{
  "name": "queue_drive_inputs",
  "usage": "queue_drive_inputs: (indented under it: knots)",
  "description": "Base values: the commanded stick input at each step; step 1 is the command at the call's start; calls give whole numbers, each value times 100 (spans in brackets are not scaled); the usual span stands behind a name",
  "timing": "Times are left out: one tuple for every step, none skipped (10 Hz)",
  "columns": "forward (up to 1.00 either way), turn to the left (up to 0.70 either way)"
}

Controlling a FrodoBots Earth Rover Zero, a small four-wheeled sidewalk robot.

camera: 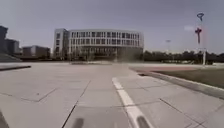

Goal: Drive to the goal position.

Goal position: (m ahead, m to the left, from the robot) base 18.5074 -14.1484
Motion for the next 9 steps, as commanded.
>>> queue_drive_inputs:
  knots:
    - [70,0]
    - [70,0]
    - [70,0]
    - [70,0]
    - [70,0]
    - [70,0]
    - [70,0]
    - [70,0]
    - [70,0]
